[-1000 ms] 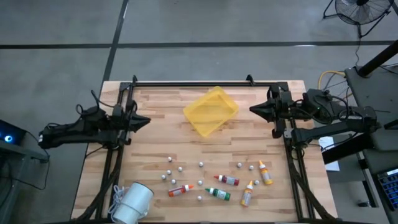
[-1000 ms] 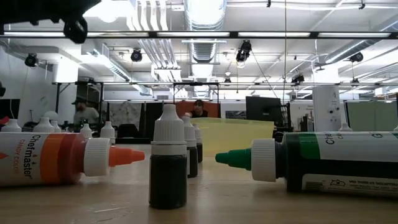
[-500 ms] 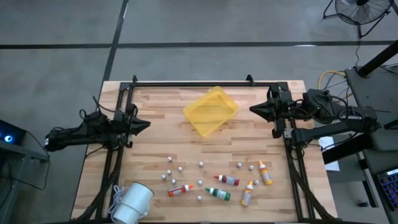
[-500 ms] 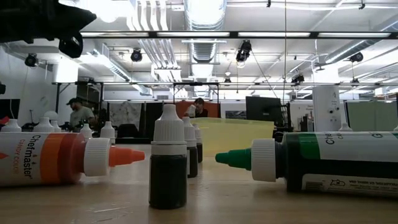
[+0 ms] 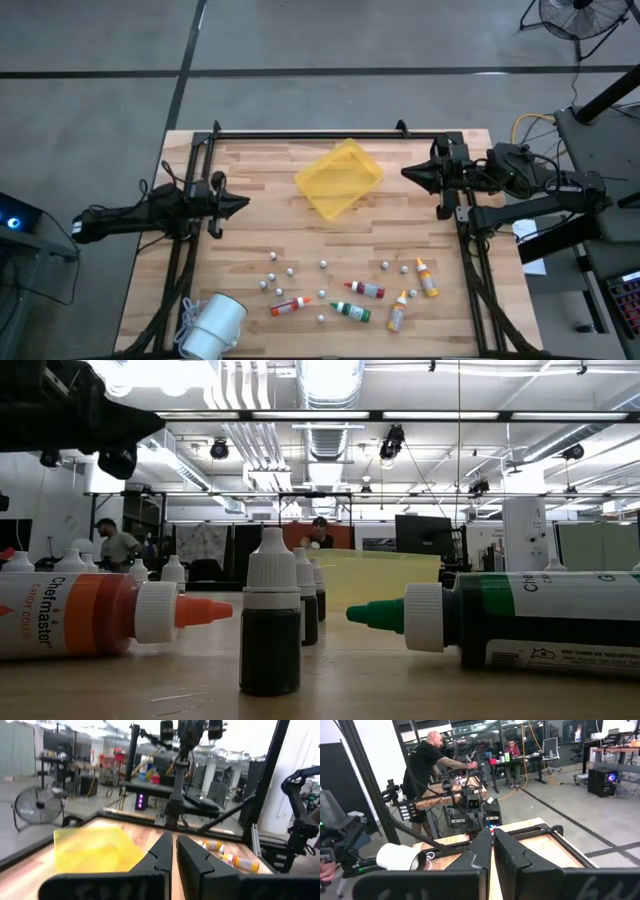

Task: Pick & Place food coloring
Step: Put the small red food coloring bottle into the yellow bin

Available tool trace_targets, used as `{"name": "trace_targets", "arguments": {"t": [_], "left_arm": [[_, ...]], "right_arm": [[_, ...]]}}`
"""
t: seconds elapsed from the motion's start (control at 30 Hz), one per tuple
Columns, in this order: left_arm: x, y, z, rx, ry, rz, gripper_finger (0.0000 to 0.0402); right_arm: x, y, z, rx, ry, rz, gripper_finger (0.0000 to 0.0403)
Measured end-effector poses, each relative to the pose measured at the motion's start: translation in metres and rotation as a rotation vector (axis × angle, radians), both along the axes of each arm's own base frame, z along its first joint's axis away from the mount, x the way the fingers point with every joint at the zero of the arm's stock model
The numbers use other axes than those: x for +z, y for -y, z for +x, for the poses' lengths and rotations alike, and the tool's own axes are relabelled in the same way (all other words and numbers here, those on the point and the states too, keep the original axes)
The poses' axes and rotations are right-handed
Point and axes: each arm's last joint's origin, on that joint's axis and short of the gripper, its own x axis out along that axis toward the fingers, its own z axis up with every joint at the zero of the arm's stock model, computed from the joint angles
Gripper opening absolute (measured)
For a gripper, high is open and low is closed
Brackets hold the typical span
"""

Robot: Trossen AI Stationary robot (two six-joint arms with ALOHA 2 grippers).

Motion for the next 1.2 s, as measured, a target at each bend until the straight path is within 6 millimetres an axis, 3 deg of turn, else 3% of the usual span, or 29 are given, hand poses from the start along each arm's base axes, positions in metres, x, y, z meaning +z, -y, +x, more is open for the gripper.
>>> {"name": "trace_targets", "arguments": {"t": [0.23, 1.2], "left_arm": [[-0.012, 0.000, 0.003, 0.007, 0.030, 0.033, 0.0000], [-0.025, 0.000, 0.004, -0.004, -0.097, 0.067, 0.0000]], "right_arm": [[0.000, 0.000, 0.000, 0.000, 0.000, 0.002, 0.0013], [0.000, 0.000, 0.000, 0.000, -0.002, -0.014, 0.0013]]}}
